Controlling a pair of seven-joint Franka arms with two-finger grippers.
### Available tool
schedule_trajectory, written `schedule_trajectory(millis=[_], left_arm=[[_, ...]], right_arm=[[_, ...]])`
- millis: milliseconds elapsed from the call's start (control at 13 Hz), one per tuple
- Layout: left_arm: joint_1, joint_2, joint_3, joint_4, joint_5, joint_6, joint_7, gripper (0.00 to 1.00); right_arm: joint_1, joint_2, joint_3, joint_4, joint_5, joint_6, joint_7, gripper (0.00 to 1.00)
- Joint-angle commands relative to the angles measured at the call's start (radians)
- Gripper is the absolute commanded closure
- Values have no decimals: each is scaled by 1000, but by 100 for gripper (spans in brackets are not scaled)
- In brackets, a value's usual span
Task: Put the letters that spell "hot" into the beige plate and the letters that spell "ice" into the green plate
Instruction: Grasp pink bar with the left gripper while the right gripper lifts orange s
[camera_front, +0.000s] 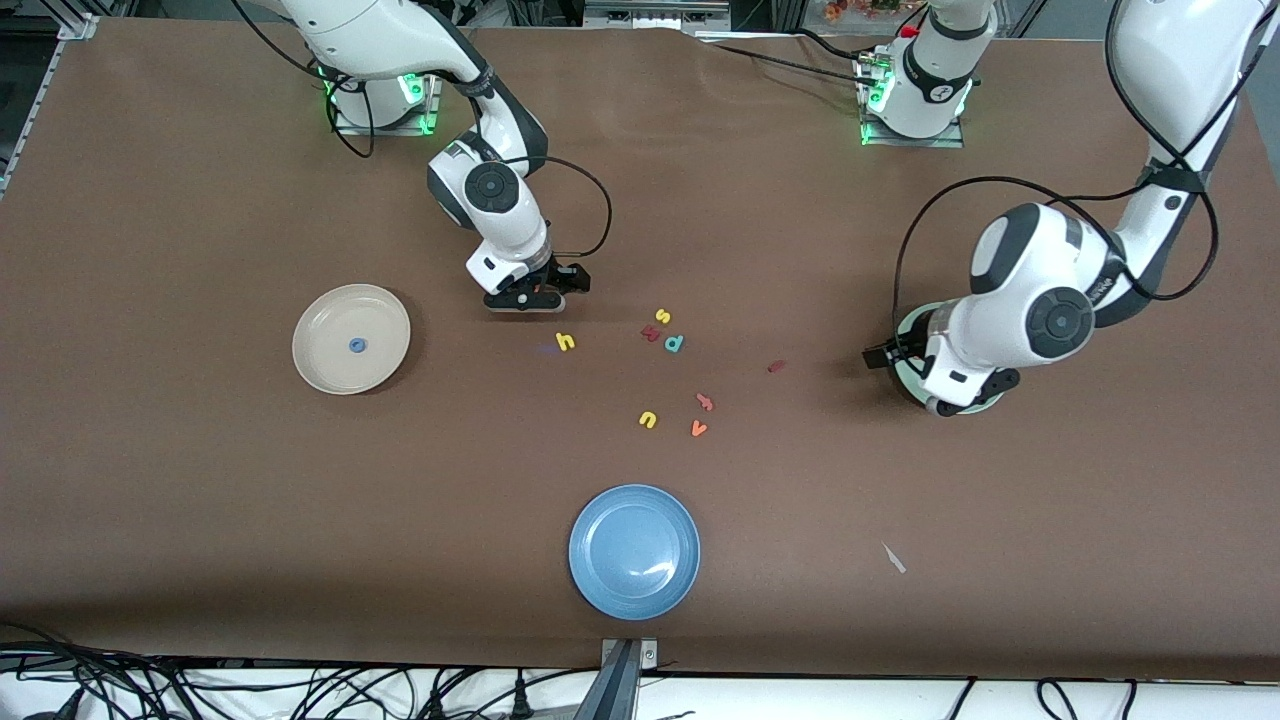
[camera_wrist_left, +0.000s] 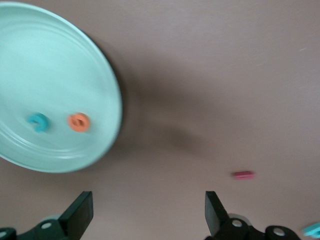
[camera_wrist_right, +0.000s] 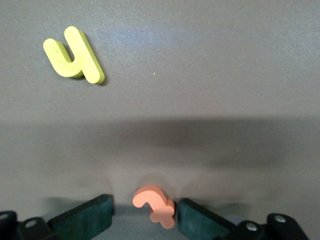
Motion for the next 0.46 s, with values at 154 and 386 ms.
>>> schedule_trajectory(millis=[154, 386], left_arm=[[-138, 82, 15, -2, 33, 216, -303, 8], [-167, 152, 15, 0, 186, 271, -472, 11]], right_arm=[[-2, -97, -13, -2, -19, -115, -33, 50], [-7, -100, -18, -3, -19, -117, -39, 65]])
